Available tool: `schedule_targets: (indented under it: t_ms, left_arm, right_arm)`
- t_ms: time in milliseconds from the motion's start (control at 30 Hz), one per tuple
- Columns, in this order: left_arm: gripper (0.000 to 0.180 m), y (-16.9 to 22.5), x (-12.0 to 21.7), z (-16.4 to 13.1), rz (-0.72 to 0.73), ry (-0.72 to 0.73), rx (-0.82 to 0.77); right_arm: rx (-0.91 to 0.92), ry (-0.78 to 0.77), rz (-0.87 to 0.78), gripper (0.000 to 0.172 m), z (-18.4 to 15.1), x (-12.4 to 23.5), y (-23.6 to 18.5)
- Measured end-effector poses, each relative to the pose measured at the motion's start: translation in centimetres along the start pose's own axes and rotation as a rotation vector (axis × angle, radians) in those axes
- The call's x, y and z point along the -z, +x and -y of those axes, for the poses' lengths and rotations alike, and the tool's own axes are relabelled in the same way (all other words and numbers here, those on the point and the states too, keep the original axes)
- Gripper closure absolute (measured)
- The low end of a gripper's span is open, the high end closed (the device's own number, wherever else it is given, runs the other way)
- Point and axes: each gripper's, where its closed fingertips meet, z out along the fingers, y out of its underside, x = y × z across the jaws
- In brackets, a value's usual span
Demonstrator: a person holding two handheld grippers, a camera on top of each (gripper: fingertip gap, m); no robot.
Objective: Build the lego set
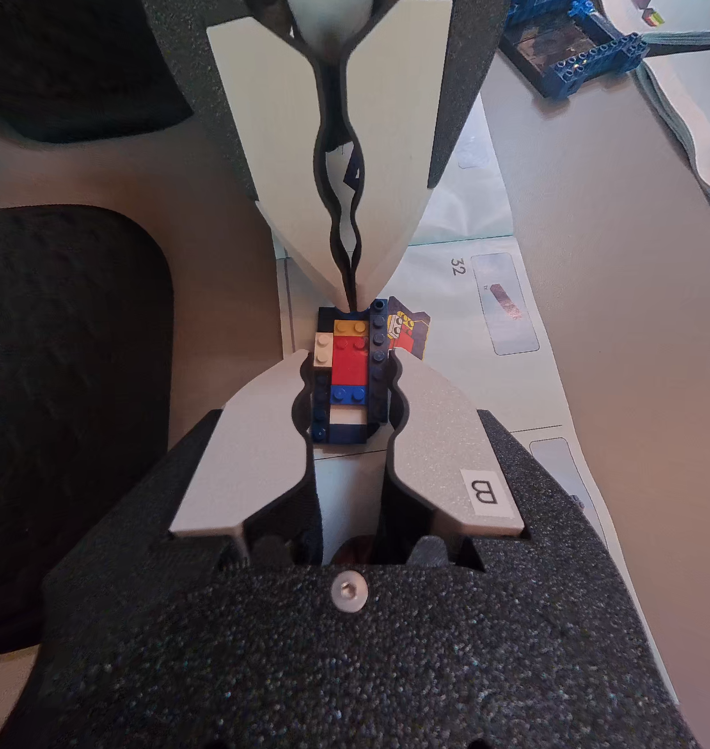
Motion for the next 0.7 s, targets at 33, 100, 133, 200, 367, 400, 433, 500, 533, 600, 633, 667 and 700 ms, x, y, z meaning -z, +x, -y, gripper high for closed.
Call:
schedule_targets:
  t_ms: [33,100,133,200,367,400,433,500,533,600,633,667,700]
  left_arm:
    - [0.18,0.0,0.0,0.0,0.002,-0.009,-0.001]
    - [0.18,0.0,0.0,0.0,0.003,-0.013,-0.021]
    - [0.18,0.0,0.0,0.0,0.012,-0.001,-0.048]
    - [0.18,0.2,0.3,-0.1,0.015,0.023,-0.059]
    - [0.154,-0.3,1.2,0.1,0.049,0.13,0.041]
    - [0.156,-0.6,1.0,-0.3,0.064,0.112,0.043]
    - [0.157,-0.7,0.9,-0.5,0.062,0.101,0.047]
    - [0.158,-0.3,0.5,-0.9,0.019,0.067,0.052]
    - [0.158,-0.1,0.2,-1.1,0.008,0.045,0.044]
    - [0.165,0.1,0.1,-1.0,-0.001,0.051,0.031]
    - [0.167,0.0,0.0,-1.0,0.004,0.045,0.027]
    - [0.167,0.0,0.0,-1.0,0.001,0.045,0.022]
    - [0.167,0.0,0.0,-1.0,-0.002,0.046,0.019]
  right_arm:
    - [0.0,0.0,0.0,0.137,0.0,0.0,0.0]
    - [0.0,0.0,0.0,0.137,0.0,0.0,0.0]
    - [0.001,0.0,-0.001,0.137,0.0,0.0,0.0]
    - [0.001,0.0,-0.001,0.137,0.0,0.0,0.0]
    - [-0.004,0.001,0.003,0.137,0.0,0.0,0.0]
    - [-0.002,0.0,0.002,0.137,0.0,0.0,0.0]
    - [-0.001,0.0,0.001,0.137,0.0,0.0,0.0]
    - [-0.003,0.001,0.002,0.137,0.0,0.1,-0.1]
    - [-0.004,0.001,0.003,0.137,0.0,0.1,-0.1]
    - [-0.004,0.001,0.003,0.137,0.0,0.1,0.0]
    - [-0.003,0.0,0.003,0.137,0.0,0.1,-0.1]
    - [-0.002,0.0,0.002,0.137,0.0,0.1,-0.1]
    - [-0.003,0.0,0.002,0.137,0.0,0.1,-0.1]
